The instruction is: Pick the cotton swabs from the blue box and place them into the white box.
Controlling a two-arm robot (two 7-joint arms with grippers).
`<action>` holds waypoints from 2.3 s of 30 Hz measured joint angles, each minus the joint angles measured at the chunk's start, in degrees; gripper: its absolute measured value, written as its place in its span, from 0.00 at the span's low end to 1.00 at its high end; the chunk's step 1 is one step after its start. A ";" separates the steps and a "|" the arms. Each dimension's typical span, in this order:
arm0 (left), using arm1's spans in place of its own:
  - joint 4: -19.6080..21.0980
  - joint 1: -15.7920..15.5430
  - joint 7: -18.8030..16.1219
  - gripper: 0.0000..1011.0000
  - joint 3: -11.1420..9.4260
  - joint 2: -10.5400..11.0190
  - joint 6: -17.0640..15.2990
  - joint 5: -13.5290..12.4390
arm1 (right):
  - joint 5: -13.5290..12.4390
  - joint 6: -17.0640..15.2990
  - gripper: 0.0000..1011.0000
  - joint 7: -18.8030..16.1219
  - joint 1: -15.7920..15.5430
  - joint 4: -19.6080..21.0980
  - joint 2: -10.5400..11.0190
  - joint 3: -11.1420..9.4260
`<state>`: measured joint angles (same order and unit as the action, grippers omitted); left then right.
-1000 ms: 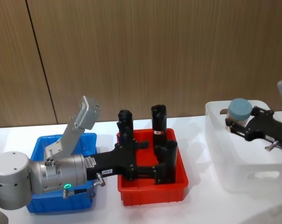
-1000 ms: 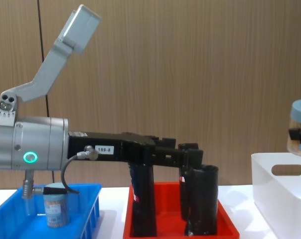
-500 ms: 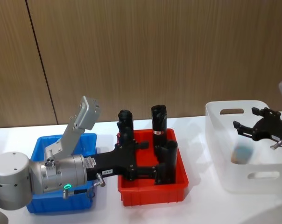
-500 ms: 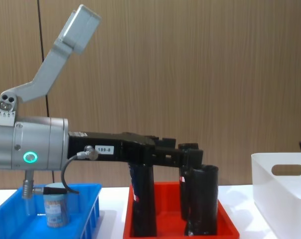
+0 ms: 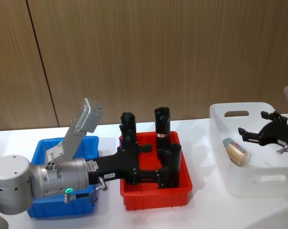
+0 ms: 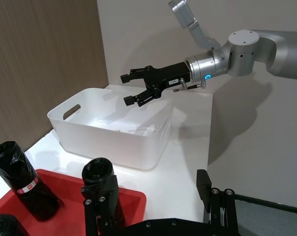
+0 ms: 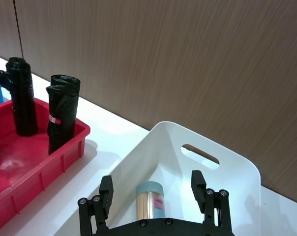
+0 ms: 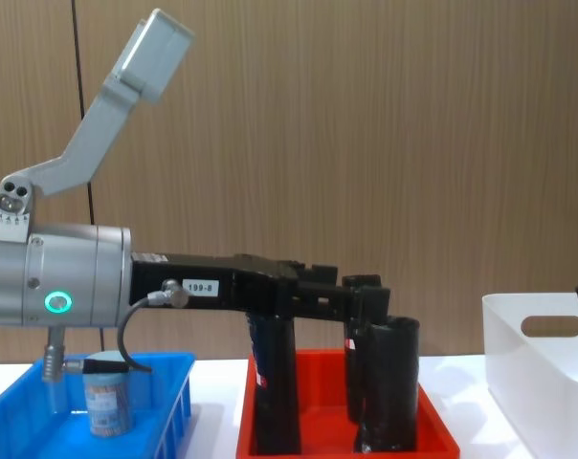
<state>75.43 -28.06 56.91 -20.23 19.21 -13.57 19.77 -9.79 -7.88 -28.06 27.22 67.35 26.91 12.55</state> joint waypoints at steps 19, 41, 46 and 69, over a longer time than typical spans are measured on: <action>2.54 2.09 -8.07 0.99 -0.82 0.38 1.84 -1.14 | -1.49 1.37 0.99 5.38 -6.28 7.61 -1.70 0.09; 7.83 6.40 -24.86 0.99 -2.60 1.20 5.67 -3.64 | -4.35 3.85 0.99 15.64 -18.13 21.94 -4.91 0.27; 8.93 7.29 -28.28 0.99 -2.95 1.36 6.46 -4.16 | -5.08 4.53 0.99 18.26 -21.18 25.60 -5.72 0.32; 14.41 11.73 -45.51 0.99 -4.73 2.20 10.39 -6.70 | -6.71 5.96 0.99 24.26 -28.05 33.86 -7.59 0.42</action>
<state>89.84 -16.34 11.40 -24.96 21.42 -3.18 13.06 -16.50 -1.92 -3.79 -0.83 101.20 19.32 12.96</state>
